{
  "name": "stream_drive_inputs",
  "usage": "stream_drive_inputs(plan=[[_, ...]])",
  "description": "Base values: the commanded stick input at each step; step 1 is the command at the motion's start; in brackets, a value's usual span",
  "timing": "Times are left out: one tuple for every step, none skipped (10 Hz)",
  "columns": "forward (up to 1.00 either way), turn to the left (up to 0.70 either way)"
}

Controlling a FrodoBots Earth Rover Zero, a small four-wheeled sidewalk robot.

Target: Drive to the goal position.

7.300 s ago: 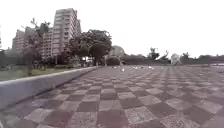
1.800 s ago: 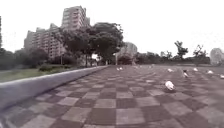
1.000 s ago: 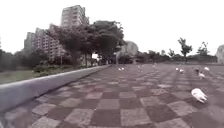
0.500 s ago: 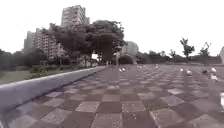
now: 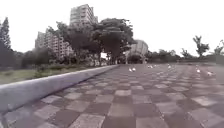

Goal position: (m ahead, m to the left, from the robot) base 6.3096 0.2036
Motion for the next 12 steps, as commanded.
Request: stream_drive_inputs(plan=[[1.00,0.00],[1.00,0.00],[1.00,0.00],[1.00,0.00],[1.00,0.00],[1.00,0.00],[1.00,0.00],[1.00,0.01],[1.00,0.18],[1.00,0.31],[1.00,0.24],[1.00,0.00]])
